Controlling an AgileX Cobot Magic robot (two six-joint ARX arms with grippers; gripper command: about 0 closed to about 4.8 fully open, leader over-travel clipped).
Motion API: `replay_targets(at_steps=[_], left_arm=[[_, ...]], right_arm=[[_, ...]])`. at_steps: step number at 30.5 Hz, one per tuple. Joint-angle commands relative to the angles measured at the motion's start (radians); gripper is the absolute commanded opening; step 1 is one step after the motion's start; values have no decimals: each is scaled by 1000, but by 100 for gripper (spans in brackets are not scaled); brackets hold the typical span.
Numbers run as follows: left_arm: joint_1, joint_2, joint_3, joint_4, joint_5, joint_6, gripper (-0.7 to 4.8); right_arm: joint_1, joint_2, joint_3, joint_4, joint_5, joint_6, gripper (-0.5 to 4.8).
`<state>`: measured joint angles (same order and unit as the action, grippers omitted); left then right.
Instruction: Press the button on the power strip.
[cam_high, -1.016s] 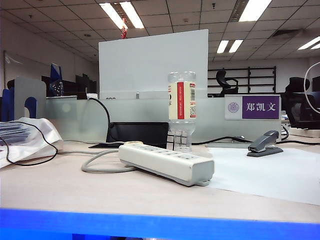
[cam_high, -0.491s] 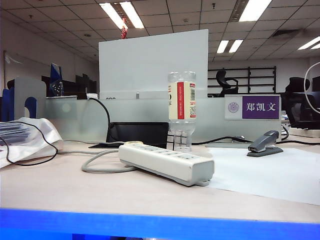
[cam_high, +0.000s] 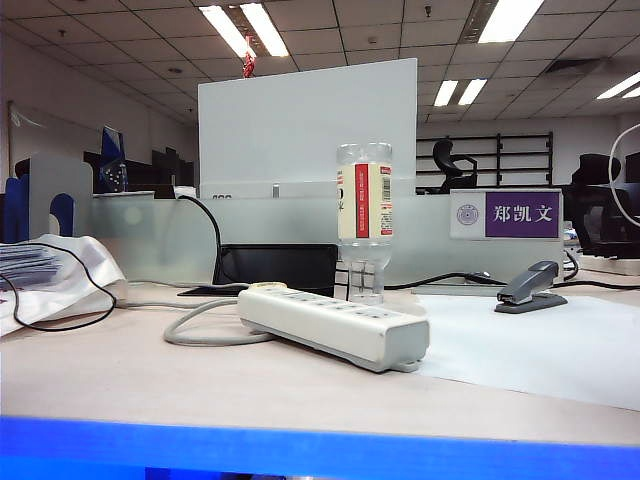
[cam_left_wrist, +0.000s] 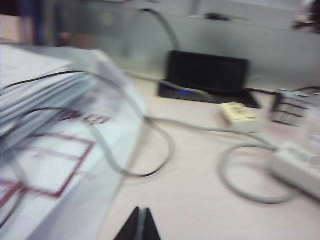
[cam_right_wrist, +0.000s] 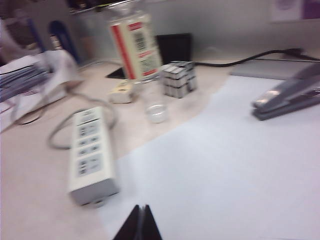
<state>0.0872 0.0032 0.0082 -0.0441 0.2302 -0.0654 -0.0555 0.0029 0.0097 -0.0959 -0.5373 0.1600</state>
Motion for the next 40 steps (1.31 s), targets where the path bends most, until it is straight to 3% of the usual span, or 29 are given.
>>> replay_targets(at_steps=[1,6,15,21,24,28,33,35,40], left_arm=[[0,-1,2,88,65,-2,-5],[0,-1,3,190,63,-45,-5],[0,-1,3,127,75,-71,-5],[0,-1,3,101,115,-84,-5],[0,-1,3,68,115,-93,-5],[0,-1,5,43,140,-112,-5],[-1,3,55,2,231,-82,-5],[-1,6,91,-30,227,-43,-5],[-1,72,156,-52,196,-43,-5]], right_arm=[[1,-1,6,7,-131,24,3],[1,-1,58,13,-209,31,3],[0,180,322,45,-208,23,3],[28,568,557,-95,-415,-72,3],[104,735,653,-241,-414,-177,3],[270,927,736,-373,-336,-282,3],[452,1002,750,-299,-282,-284,3],[509,1001,750,-240,-206,-255,3],[526,1000,769,-192,-140,-238,3]])
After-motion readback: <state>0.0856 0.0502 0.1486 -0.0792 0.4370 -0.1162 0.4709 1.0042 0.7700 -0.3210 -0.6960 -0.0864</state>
